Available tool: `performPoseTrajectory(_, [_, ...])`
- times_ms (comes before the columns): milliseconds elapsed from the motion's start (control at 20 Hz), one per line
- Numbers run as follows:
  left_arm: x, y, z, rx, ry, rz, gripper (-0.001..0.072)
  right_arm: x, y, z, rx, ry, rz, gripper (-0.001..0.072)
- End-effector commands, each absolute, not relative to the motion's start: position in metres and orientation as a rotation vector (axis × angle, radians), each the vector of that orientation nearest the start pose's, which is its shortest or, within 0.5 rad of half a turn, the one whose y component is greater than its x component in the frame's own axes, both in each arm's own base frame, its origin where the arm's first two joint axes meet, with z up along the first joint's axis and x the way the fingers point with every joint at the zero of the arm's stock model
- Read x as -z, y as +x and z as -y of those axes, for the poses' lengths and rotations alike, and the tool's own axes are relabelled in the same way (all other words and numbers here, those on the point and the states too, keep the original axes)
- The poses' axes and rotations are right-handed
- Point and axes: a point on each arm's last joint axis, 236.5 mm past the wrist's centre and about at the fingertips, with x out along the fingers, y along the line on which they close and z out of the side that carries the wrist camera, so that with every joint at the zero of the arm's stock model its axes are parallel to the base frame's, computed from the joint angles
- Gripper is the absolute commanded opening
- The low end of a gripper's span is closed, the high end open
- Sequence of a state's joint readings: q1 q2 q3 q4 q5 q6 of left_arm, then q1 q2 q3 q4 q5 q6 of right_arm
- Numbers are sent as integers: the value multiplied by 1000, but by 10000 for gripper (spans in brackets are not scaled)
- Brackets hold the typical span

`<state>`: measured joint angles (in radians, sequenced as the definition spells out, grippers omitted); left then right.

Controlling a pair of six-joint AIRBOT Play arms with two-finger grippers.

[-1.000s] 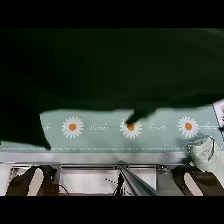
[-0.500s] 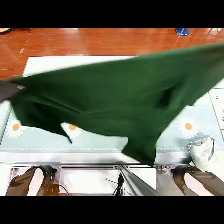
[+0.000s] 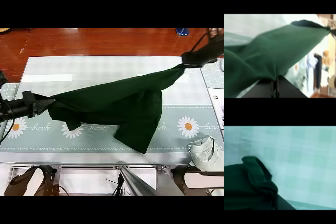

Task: Fold the shirts.

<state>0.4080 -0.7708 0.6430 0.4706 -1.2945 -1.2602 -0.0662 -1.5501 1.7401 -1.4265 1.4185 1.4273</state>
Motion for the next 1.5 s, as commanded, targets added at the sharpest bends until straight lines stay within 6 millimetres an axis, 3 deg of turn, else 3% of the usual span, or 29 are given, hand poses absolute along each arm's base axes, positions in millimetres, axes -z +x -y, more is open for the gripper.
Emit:
performPoseTrajectory(0, [-58, 320, 70, 376, -918, -903, 19, -33, 477, -30, -190, 186, -1304, 26])
performPoseTrajectory(200, [-17, 329, 68, 354, -956, -999, 20, -6, 483, -44, -230, 252, -1348, 37])
performPoseTrajectory(300, [0, 331, 74, 352, -985, -1049, 22, -4, 487, -43, -225, 254, -1334, 175])
performPoseTrajectory(350, [2, 335, 77, 374, -991, -1046, 68, -6, 489, -44, -230, 251, -1325, 251])
performPoseTrajectory(500, [-16, 351, 72, 426, -960, -980, 378, -27, 481, -38, -269, 177, -1296, 271])
performPoseTrajectory(600, [-46, 361, 57, 474, -886, -924, 399, -51, 467, -18, -243, 78, -1285, 440])
performPoseTrajectory(700, [-54, 352, 29, 461, -717, -988, 603, -70, 447, 16, -144, -32, -1307, 462])
performPoseTrajectory(800, [-33, 327, -3, 326, -591, -1166, 614, -88, 436, 39, -70, -31, -1293, 462])
performPoseTrajectory(850, [-22, 315, -9, 265, -599, -1240, 616, -92, 430, 46, -56, -18, -1301, 462])
performPoseTrajectory(1050, [12, 273, 12, 294, -687, -1400, 609, -84, 410, 62, -28, 22, -1359, 461])
performPoseTrajectory(1200, [39, 245, 34, 337, -759, -1470, 609, -68, 406, 59, -38, 37, -1387, 462])
performPoseTrajectory(1450, [73, 238, 63, 351, -834, -1502, 609, -46, 404, 45, -85, 87, -1407, 462])
